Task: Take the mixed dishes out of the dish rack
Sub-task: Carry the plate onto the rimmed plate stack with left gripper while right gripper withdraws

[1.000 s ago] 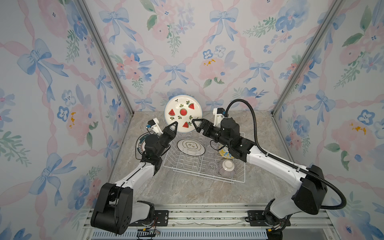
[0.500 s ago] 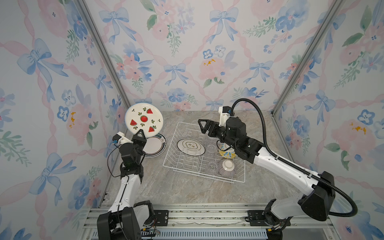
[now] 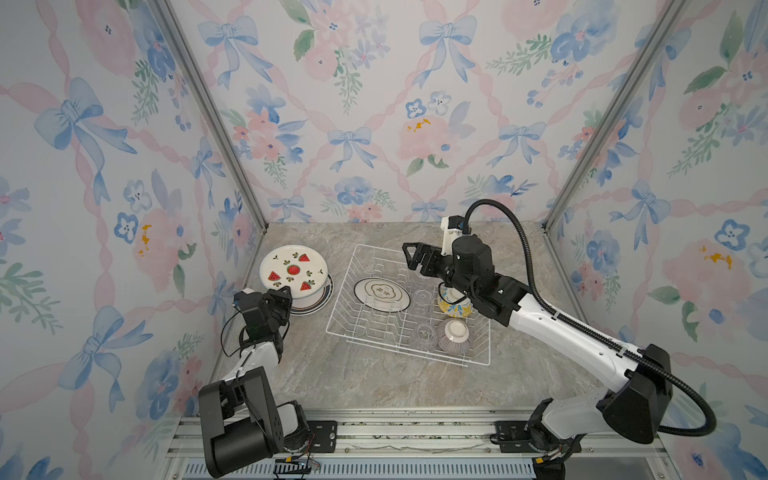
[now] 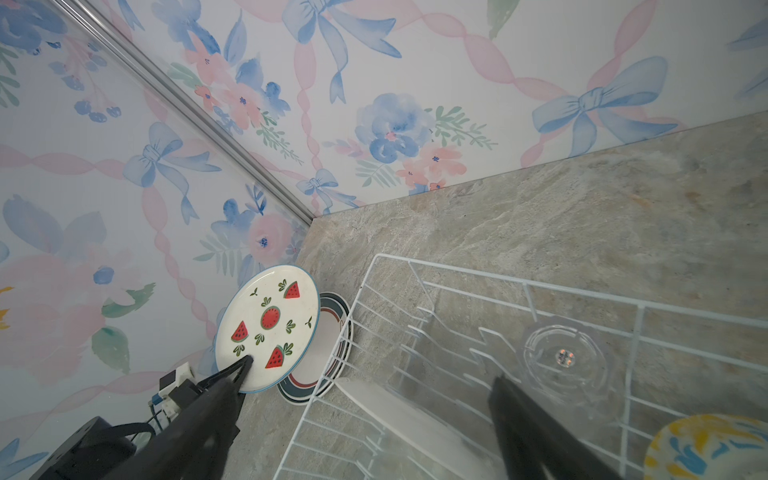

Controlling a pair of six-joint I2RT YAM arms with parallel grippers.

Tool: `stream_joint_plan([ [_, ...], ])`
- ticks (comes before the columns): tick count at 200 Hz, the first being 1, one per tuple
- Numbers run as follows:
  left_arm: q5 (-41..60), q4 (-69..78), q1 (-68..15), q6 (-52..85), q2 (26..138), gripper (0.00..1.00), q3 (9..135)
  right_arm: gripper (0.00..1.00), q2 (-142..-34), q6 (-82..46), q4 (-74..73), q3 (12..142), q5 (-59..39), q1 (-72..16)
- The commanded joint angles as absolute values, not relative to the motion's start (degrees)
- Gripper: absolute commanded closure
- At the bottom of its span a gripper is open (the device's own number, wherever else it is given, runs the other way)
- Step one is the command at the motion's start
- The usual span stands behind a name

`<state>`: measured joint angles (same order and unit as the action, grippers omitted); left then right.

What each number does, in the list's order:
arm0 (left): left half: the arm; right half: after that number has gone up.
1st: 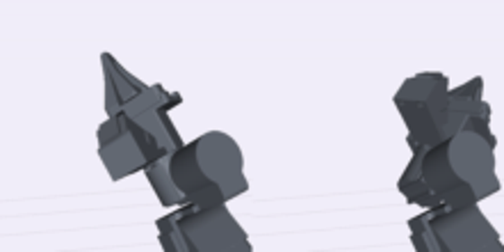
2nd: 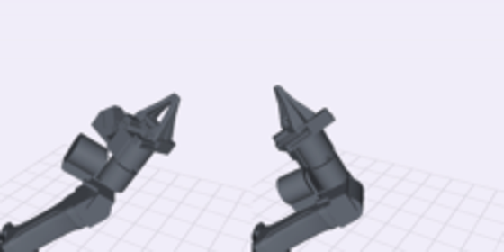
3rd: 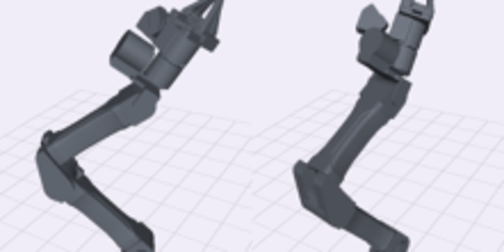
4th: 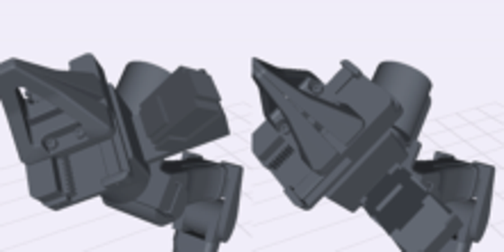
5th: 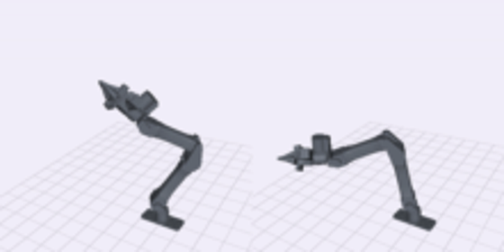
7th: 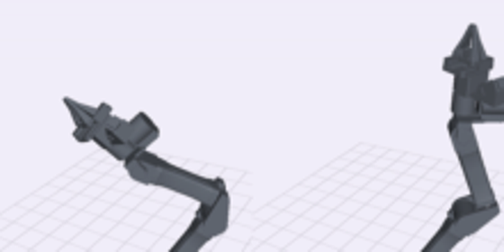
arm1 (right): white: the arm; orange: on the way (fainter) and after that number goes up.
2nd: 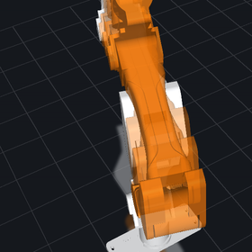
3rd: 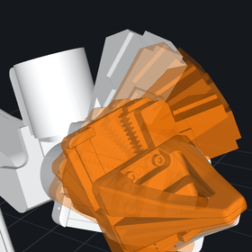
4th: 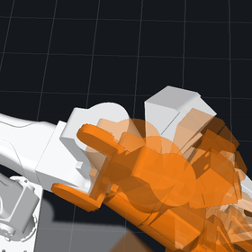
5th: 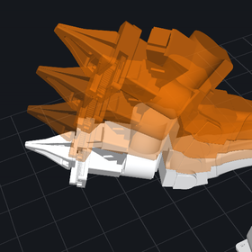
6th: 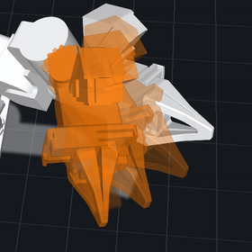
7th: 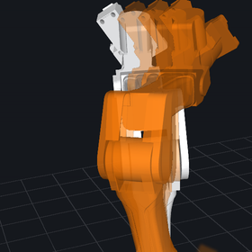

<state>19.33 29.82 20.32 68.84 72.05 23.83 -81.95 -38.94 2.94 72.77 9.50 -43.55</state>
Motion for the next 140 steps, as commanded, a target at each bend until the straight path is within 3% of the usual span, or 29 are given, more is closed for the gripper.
stream_joint_plan([
  [1,24.21,37.68,20.83,68.64,72.81,1.0,24.84,0.03,-80.73,-40.1,3.93,71.45,10.09,-43.26],
  [140,24.95,28.71,21.27,60.89,79.05,1.0,25.83,0.03,-80.97,-41.13,6.58,71.43,10.05,-43.24],
])
